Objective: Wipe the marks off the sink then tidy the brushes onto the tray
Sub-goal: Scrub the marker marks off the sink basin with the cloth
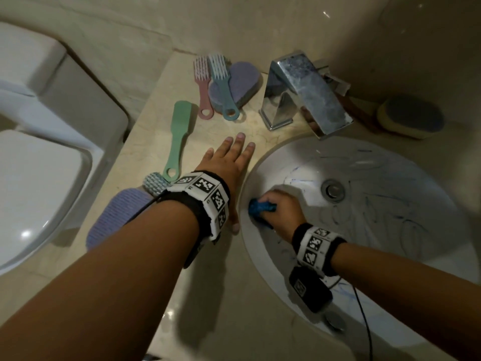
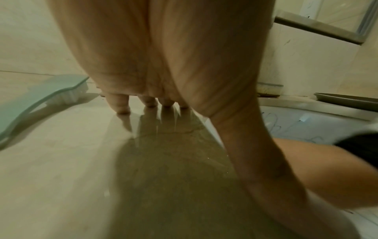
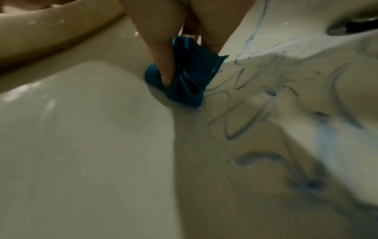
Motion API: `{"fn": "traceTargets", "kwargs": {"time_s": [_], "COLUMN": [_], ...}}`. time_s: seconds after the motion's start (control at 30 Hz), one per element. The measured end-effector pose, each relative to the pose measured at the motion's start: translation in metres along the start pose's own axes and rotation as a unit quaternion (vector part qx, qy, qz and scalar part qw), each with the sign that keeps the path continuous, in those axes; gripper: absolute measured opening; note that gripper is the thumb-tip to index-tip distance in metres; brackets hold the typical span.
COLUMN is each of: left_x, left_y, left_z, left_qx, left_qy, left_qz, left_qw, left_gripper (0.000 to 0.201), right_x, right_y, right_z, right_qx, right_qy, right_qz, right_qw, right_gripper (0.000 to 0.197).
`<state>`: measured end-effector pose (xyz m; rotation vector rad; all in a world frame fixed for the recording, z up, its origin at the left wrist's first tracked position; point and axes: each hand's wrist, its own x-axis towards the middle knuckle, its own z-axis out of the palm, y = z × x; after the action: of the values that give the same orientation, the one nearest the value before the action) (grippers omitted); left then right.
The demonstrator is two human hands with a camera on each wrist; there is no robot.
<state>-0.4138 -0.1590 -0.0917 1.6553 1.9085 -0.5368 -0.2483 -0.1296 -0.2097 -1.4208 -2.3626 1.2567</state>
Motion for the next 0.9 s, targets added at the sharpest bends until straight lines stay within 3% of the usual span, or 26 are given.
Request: {"fn": "traceTargets", "kwargs": {"time_s": [0.07,0.1,0.13,0.2,0.23,0.27,0.33,0.4,0.53,0.57,0.63,0.7,0.73,0.83,0.9], "left_x": [0.000,0.000,0.000,0.001,0.002,0.002,0.001,0.000,0.002,0.002,0.002,0.001,0.002,0.003,0.003], "left_y": [0.000,0.000,0.001,0.000,0.000,0.000,0.000,0.000,0.000,0.000,-0.001,0.001,0.001,0.000,-0.001], "left_z": [-0.001,-0.002,-0.001,0.001,0.001,0.001,0.000,-0.002,0.001,0.001,0.002,0.001,0.002,0.004,0.003], "left_qx": [-0.002,-0.002,-0.002,0.001,0.002,0.003,-0.001,-0.003,0.003,0.002,-0.002,0.000,0.000,0.004,0.004], "left_qy": [0.002,0.001,-0.001,-0.004,-0.003,-0.003,-0.003,-0.004,0.004,0.003,0.008,0.008,0.011,0.013,0.012], "left_qz": [-0.002,-0.002,-0.002,-0.002,-0.003,-0.002,-0.001,-0.001,-0.003,-0.003,-0.003,-0.001,-0.002,-0.001,0.003], "left_qw": [1.000,1.000,1.000,1.000,1.000,1.000,1.000,1.000,1.000,1.000,1.000,1.000,1.000,1.000,1.000], "left_gripper": [0.163,0.163,0.163,0.163,0.163,0.163,0.164,0.164,0.163,0.163,0.163,0.164,0.165,0.166,0.165], "right_x": [0.002,0.011,0.021,0.042,0.044,0.037,0.015,-0.009,-0.004,0.006,0.031,0.049,0.054,0.058,0.059], "right_y": [0.005,0.002,0.002,0.003,0.001,0.000,0.006,0.011,0.012,0.007,0.003,0.000,0.001,0.026,0.042], "right_z": [-0.004,-0.009,-0.015,-0.018,-0.018,-0.017,-0.008,-0.001,-0.003,-0.007,-0.021,-0.042,-0.054,-0.071,-0.076], "right_qx": [-0.076,-0.087,-0.039,0.060,0.079,0.079,0.001,0.016,0.043,0.042,0.137,0.116,0.135,0.174,0.183], "right_qy": [-0.036,-0.024,0.016,0.121,0.130,0.099,0.016,-0.083,-0.132,-0.109,0.001,0.078,0.125,0.277,0.337], "right_qz": [-0.065,-0.055,-0.039,0.060,0.080,0.063,-0.018,-0.019,0.019,0.006,0.076,0.158,0.184,0.236,0.272], "right_qw": [0.994,0.994,0.998,0.989,0.985,0.990,1.000,0.996,0.990,0.993,0.988,0.977,0.966,0.915,0.883], "right_gripper": [0.015,0.012,0.006,0.019,0.015,0.008,0.016,0.016,0.006,0.002,0.020,0.013,0.006,0.027,0.030]}}
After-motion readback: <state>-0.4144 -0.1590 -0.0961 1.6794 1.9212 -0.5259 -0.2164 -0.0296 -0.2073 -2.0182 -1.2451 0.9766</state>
